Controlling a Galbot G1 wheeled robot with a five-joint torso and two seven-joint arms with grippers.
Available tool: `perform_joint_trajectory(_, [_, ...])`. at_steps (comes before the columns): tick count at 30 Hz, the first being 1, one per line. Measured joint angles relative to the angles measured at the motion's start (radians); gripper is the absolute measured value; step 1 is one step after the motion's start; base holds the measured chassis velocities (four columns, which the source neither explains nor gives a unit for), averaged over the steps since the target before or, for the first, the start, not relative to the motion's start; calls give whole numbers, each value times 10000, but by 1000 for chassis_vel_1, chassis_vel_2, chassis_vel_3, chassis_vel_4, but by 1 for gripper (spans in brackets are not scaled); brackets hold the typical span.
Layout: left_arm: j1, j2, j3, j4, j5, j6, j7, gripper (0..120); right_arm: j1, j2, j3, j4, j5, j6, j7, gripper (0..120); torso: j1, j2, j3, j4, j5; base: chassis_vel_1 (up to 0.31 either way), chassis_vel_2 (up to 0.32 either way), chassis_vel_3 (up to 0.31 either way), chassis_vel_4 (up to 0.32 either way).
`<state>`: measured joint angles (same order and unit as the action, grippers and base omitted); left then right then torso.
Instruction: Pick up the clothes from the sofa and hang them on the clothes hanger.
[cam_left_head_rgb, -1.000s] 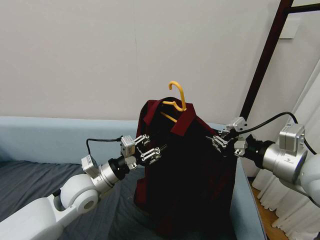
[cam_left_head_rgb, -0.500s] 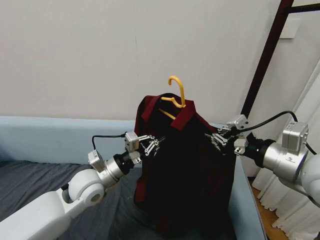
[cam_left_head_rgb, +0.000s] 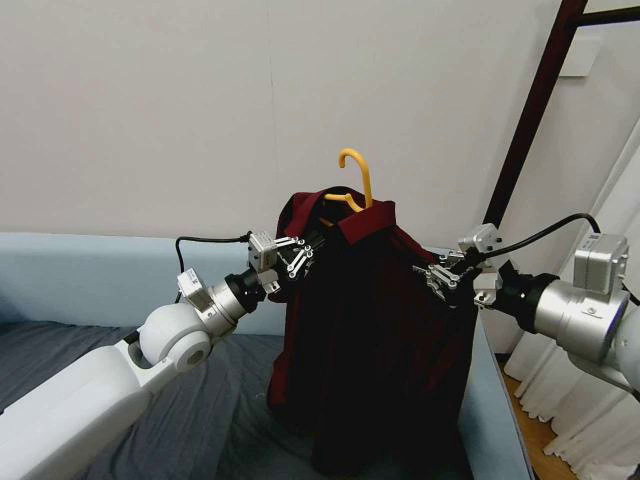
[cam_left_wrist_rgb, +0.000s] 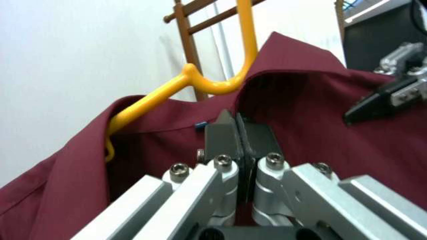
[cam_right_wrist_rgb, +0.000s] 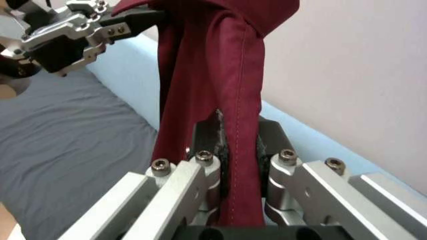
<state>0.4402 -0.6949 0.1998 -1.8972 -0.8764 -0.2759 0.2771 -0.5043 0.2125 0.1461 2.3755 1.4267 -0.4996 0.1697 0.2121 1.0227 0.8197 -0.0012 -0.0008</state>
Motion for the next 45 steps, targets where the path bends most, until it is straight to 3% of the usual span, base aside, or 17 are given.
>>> perform_joint_trajectory(6, [-113, -92, 43, 425, -191, -372, 904, 0, 458, -117, -91, -154, 276, -4, -181, 7, 0, 0, 0, 1, 1, 0, 0, 0, 0])
perform_joint_trajectory(12, [-274, -370, 434, 609, -265, -453, 1045, 0, 1091, -534, -71, -152, 1009, -139, -134, 7, 0, 0, 0, -2, 0, 0, 0, 0, 0])
perform_joint_trajectory(27, [-825, -638, 554, 653, -610, -551, 281, 0, 3216, -848, -99, -43, 2763, -1106, 762, 7, 0, 0, 0, 1, 0, 0, 0, 0, 0])
perform_joint_trajectory(45, [-1035, -703, 689, 432, -552, -546, -115, 0, 3198, -915, -36, 227, 2951, -1085, 902, 7, 0, 1, -1, -1, 1, 0, 0, 0, 0])
